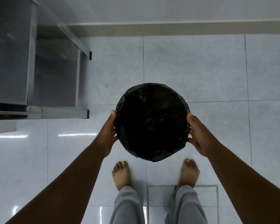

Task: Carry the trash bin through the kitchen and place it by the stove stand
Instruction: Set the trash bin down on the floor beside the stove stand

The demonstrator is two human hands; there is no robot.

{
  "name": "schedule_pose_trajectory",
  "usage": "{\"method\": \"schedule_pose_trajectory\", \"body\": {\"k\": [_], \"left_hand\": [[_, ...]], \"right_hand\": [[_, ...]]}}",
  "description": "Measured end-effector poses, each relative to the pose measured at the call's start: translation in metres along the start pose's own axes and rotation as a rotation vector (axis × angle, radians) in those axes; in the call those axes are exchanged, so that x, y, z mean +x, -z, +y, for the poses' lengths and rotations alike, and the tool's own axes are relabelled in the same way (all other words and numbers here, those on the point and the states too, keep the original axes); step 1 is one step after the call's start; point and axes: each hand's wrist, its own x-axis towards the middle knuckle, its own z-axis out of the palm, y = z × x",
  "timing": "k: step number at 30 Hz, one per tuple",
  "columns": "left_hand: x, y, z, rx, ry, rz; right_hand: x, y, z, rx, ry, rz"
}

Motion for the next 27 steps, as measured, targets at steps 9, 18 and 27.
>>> {"method": "schedule_pose_trajectory", "body": {"k": [9,18,27], "left_hand": [[0.012,0.002,-0.009,-0.009,-0.051,0.003],[-0.010,-0.001,-0.043,-0.240,0.056,0.213],[-0.035,-0.035,-0.073,-0.533,0.162,0.143]], "right_hand": [[0.010,0.001,0.006,-0.031,0.036,0.002],[-0.017,-0.013,0.031,0.141,0.032,0.172],[-0.037,-0.037,0.066,0.475,-0.155,0.085]]}}
